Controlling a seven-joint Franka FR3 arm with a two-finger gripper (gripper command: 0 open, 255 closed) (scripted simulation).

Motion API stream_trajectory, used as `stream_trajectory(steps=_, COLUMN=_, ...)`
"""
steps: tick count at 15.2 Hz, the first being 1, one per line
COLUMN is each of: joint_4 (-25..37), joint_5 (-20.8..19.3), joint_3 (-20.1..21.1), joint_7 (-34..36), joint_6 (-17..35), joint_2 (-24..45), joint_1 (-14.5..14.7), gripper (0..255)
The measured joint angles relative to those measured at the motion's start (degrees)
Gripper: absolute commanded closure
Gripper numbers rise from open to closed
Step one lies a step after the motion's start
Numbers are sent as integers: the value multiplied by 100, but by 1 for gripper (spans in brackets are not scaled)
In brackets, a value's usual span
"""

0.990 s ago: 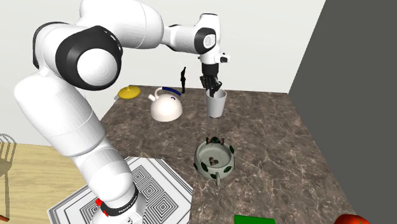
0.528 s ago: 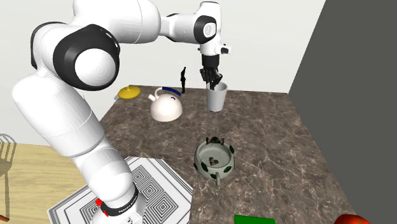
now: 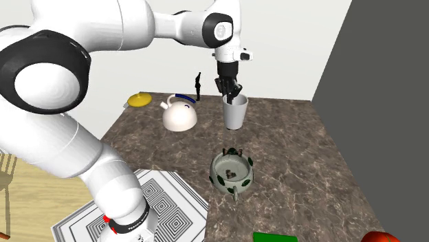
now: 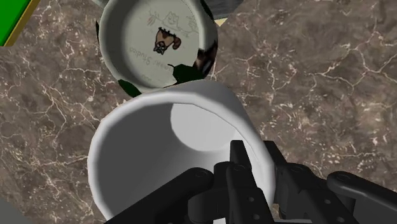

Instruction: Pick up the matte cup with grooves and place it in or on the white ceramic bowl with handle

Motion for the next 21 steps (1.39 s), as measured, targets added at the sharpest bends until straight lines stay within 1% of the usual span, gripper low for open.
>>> stream_trajectory(steps=6, joint_4=-746, joint_5=-171, joint_3=-378, joint_7=-566, joint_6=-157, joint_2=-966, joint_1=-233, gripper=255)
stream_trajectory(steps=10, joint_4=-1008, joint_5=-330, joint_3=-627, joint_7=-934, joint_6=-370, joint_2=-1487, joint_1=-390, gripper=255)
stream_trajectory(steps=13, joint_4=-1253, joint_5=-374, joint_3=-684, joint_7=-987, joint_6=-248, joint_2=-1617, joint_1=-424, gripper=255)
stream_trajectory(steps=21, joint_4=-1900, joint_5=-430, joint_3=-741, joint_7=-942, joint_6=374, joint_2=-1640, joint_1=-448, gripper=255)
